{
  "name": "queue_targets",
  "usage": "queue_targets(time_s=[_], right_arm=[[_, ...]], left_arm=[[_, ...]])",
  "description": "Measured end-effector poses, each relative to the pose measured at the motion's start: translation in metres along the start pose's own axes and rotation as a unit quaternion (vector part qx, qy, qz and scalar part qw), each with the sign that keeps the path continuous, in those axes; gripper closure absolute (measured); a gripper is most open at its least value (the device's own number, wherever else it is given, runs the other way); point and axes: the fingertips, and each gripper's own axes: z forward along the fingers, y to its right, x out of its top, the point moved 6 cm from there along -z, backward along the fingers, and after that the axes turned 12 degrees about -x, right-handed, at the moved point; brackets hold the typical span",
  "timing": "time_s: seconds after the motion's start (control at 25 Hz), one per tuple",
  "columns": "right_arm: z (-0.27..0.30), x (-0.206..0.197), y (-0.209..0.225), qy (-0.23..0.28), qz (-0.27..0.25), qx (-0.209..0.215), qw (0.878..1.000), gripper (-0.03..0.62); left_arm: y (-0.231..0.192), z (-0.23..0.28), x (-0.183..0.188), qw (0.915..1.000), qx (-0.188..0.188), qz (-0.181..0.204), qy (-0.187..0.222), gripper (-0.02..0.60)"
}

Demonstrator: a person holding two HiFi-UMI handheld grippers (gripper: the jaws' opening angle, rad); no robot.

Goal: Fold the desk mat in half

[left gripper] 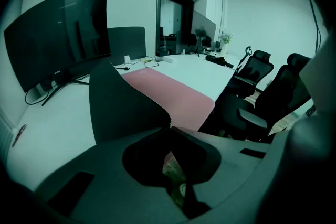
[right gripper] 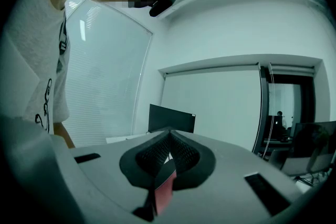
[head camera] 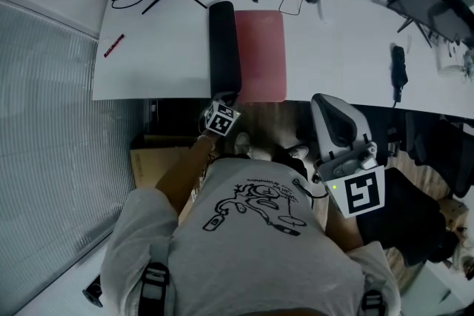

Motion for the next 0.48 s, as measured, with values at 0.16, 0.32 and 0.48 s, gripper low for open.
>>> queue_targets(time_s=[0.16, 0.32, 0.48], right_arm=[[-0.004, -0.002, 0.006, -0.003, 0.001, -0.003, 1.000, 0.586], [-0.009, -0.003, 0.012, -0.002, 0.003, -0.007, 1.000, 0.586], [-0.012, -0.003, 0.018, 0.002, 0.007, -0.010, 1.000, 0.586]], left_arm=[[0.006, 0.005, 0.003, 1.0000, -0.005, 0.000, -0.004, 0.549], [0.013, 0.010, 0.003, 0.9999, -0.010, 0.002, -0.007, 0.549], [0.019, 0.015, 0.004, 0.9999, -0.010, 0.000, -0.008, 0.549]])
